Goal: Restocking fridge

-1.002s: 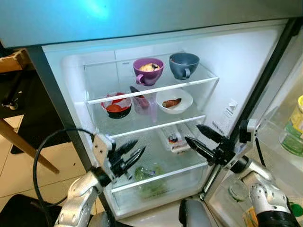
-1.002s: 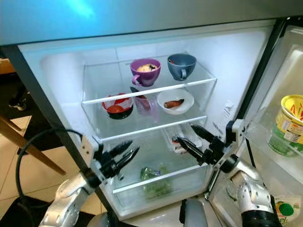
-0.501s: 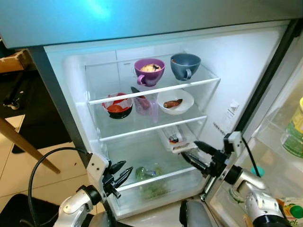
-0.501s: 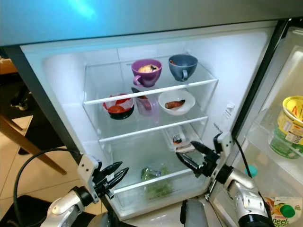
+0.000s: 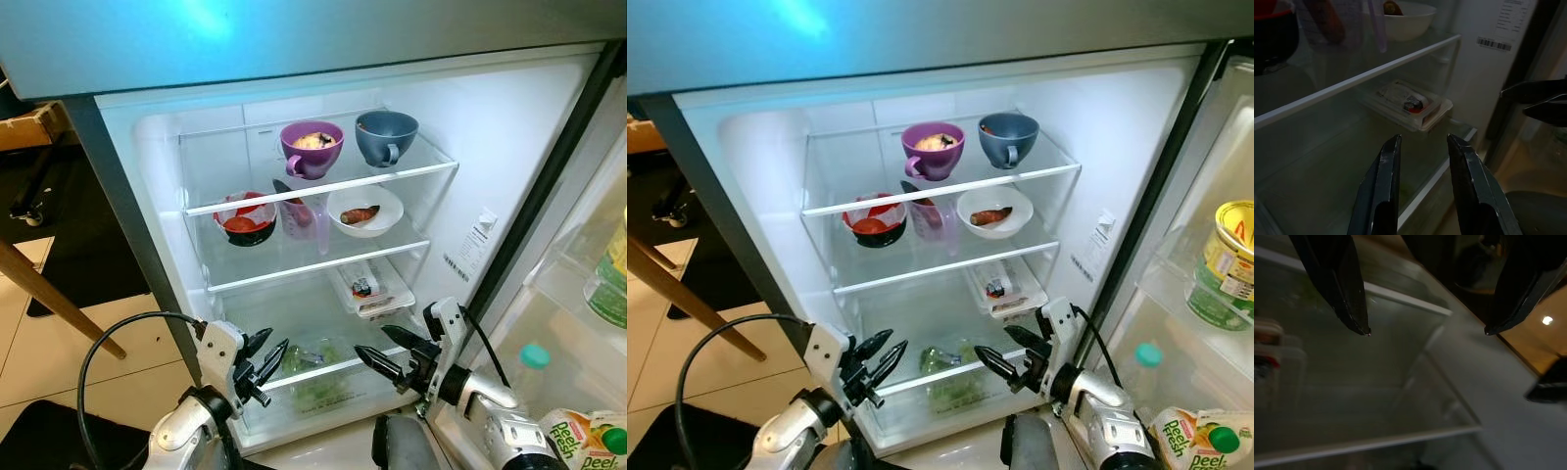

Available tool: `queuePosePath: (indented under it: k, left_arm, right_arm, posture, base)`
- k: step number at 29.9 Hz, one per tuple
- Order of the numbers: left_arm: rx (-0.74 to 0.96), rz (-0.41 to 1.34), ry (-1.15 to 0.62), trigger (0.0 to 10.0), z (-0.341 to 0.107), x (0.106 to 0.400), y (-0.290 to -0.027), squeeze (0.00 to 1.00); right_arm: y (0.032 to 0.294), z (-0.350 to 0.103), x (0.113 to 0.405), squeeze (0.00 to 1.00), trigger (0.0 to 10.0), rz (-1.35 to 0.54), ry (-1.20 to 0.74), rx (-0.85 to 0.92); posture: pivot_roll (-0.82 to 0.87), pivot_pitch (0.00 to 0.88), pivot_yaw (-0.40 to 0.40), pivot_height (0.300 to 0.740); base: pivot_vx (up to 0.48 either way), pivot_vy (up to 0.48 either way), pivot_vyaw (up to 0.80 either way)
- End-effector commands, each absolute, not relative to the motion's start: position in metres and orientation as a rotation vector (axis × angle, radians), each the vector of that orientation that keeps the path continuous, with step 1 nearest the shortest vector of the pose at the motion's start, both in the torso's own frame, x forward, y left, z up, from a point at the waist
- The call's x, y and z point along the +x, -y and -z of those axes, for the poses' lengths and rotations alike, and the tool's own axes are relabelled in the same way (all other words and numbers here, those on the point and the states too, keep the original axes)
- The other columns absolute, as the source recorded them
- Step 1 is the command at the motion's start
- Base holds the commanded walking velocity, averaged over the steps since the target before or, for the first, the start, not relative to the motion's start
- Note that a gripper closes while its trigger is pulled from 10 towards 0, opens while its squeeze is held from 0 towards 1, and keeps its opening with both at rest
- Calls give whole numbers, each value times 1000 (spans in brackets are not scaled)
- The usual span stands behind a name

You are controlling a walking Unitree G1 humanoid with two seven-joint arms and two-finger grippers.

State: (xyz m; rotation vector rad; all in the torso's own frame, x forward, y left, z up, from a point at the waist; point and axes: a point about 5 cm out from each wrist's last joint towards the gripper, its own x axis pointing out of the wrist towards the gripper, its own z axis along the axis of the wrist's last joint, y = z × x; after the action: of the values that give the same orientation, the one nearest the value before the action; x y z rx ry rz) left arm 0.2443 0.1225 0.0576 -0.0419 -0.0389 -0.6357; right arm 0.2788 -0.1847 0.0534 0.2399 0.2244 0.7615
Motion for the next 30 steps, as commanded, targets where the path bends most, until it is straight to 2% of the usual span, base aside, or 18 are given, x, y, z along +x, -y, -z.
queuePosePath:
  k: [1,24,30]
  left_arm:
    - [-42,633,39,10000,-56,245,-120,0]
    - [-33,666,6,10000,-57,252,-103,0]
    - [-36,676,6,10000,-57,252,-100,0]
  right_arm:
    - [184,-56,282,0,10000,-766,-206,258]
    - [182,-59,285,0,10000,-774,-184,274]
    - [184,-54,287,0,10000,-725,-212,224]
  posture:
    - [-26,53,11,544]
    - [-28,44,13,624]
    - [-31,43,13,629]
  base:
    - [0,0,0]
    - [0,0,0]
    - [0,0,0]
